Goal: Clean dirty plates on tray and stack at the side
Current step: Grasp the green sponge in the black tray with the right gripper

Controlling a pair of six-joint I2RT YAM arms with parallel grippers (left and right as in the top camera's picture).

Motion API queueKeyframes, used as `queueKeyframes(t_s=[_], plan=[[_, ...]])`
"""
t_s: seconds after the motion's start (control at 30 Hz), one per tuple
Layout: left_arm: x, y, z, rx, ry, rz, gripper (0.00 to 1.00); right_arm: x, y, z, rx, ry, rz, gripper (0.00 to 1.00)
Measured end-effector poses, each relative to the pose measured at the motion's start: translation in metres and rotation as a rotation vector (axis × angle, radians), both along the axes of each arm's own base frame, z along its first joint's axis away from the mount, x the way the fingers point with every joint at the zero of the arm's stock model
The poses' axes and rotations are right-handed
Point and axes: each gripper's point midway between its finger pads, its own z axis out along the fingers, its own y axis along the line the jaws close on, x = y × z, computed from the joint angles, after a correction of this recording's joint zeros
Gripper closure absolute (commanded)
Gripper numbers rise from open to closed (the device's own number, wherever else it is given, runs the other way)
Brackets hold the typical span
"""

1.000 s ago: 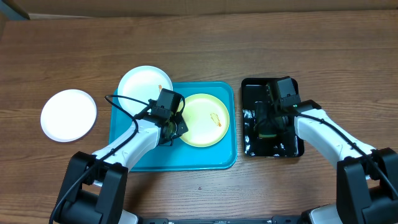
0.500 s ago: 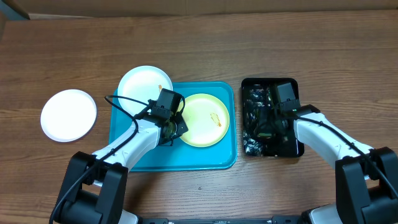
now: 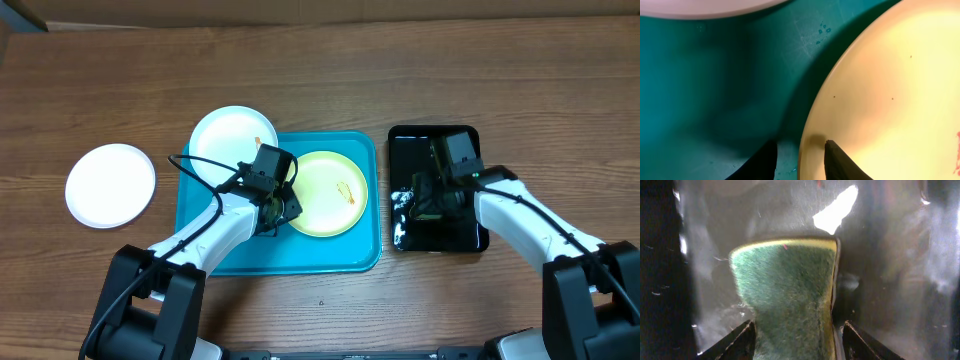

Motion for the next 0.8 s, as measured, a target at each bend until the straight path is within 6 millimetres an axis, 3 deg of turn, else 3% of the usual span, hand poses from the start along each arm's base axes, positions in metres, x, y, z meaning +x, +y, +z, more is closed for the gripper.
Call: queueKeyframes(t_s=[0.03,0.07,0.1,0.13,0.17,0.3,0.4,0.47,0.53,0.7,0.8], plan=[[0.000,0.000,0.000,0.000,0.000,0.000,0.71,-0.002,0.000,-0.003,0.000,0.002,0.001,0.73],[0.000,0.000,0.000,0.000,0.000,0.001,0.76,-0.003,0.000,-0.006,0.000,0.006,0.003,0.78],[0.000,0.000,0.000,0.000,0.001,0.000,0.77,-0.004,0.000,-0.006,0.001,0.007,0.003,0.76],[-0.001,0.000,0.000,0.000,0.002,0.000,0.76,-0.005,0.000,-0.007,0.003,0.010,0.001,0.61],[-0.001,0.000,-0.001,0.001,0.004,0.000,0.74,-0.005,0.000,-0.007,0.004,0.011,0.000,0.55],[-0.001,0.000,-0.001,0.001,0.004,-0.002,0.66,-0.020,-0.004,-0.009,-0.013,0.080,0.000,0.43],[-0.001,0.000,0.000,0.000,0.002,0.002,0.83,-0.029,-0.006,-0.003,-0.028,0.137,-0.005,0.22],[-0.001,0.001,-0.001,0.001,0.004,0.001,0.88,-0.022,-0.005,0.005,-0.026,0.127,-0.002,0.14],[-0.002,0.000,-0.001,0.001,0.006,0.000,0.92,-0.010,-0.001,0.014,-0.017,0.089,0.003,0.12],[-0.001,0.000,-0.001,-0.001,0.001,-0.001,0.96,-0.003,0.001,0.014,-0.008,0.059,0.003,0.13],[0.000,0.000,0.000,-0.001,0.000,-0.002,0.96,0.001,0.002,0.007,0.000,0.025,0.005,0.21]])
